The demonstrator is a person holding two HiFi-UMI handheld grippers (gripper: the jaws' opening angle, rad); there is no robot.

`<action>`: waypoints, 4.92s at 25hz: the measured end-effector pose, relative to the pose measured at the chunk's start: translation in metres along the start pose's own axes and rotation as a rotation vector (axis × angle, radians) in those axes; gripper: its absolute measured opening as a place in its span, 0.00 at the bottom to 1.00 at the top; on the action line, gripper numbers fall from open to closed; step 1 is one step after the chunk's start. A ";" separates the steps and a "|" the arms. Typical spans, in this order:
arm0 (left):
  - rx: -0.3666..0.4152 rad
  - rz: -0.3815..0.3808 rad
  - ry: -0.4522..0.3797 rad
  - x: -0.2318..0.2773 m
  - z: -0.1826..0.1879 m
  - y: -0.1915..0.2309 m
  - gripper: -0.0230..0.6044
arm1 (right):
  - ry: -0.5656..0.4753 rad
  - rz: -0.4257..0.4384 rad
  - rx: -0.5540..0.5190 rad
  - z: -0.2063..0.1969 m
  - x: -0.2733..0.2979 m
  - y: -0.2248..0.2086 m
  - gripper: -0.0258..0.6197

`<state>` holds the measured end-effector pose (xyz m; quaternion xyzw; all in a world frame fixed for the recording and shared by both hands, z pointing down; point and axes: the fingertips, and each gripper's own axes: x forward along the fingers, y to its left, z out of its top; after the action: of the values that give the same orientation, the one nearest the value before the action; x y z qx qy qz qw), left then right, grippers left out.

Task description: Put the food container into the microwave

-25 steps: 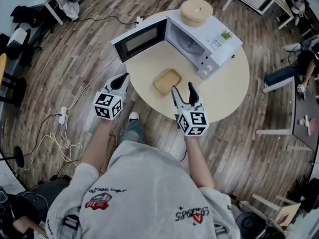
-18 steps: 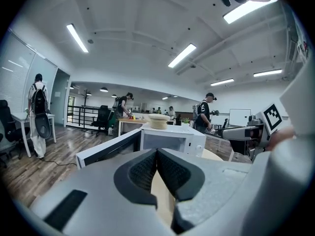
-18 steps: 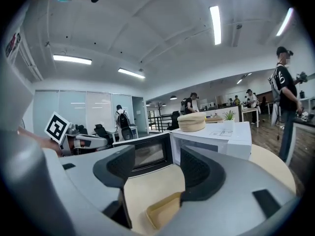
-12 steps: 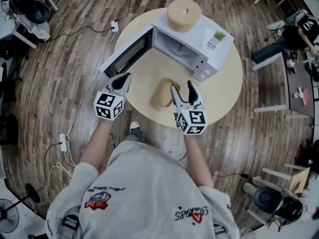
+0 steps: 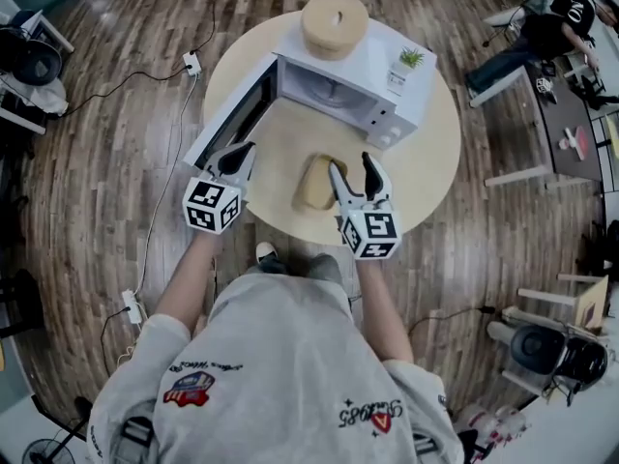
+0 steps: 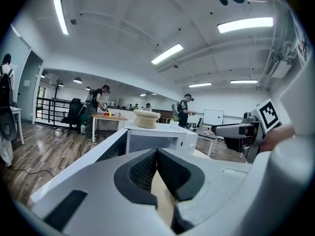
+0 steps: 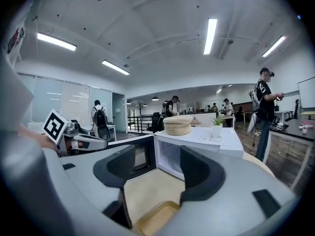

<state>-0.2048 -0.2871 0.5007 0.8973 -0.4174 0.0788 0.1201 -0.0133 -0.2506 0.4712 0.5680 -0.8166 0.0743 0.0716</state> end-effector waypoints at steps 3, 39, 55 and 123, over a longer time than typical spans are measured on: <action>-0.002 -0.017 0.005 0.007 -0.002 0.002 0.04 | 0.011 -0.017 0.000 -0.006 -0.001 -0.003 0.46; -0.002 0.021 0.070 0.001 -0.032 0.023 0.04 | 0.460 0.214 -0.179 -0.192 0.043 0.029 0.47; -0.030 0.034 0.090 -0.012 -0.046 0.033 0.04 | 0.787 0.300 -0.224 -0.301 0.020 0.040 0.40; -0.001 -0.036 0.060 0.044 -0.011 0.032 0.04 | 0.308 0.129 -0.013 -0.116 0.027 -0.010 0.07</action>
<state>-0.2013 -0.3360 0.5271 0.9019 -0.3974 0.1032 0.1341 -0.0098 -0.2553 0.5904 0.4957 -0.8313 0.1597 0.1944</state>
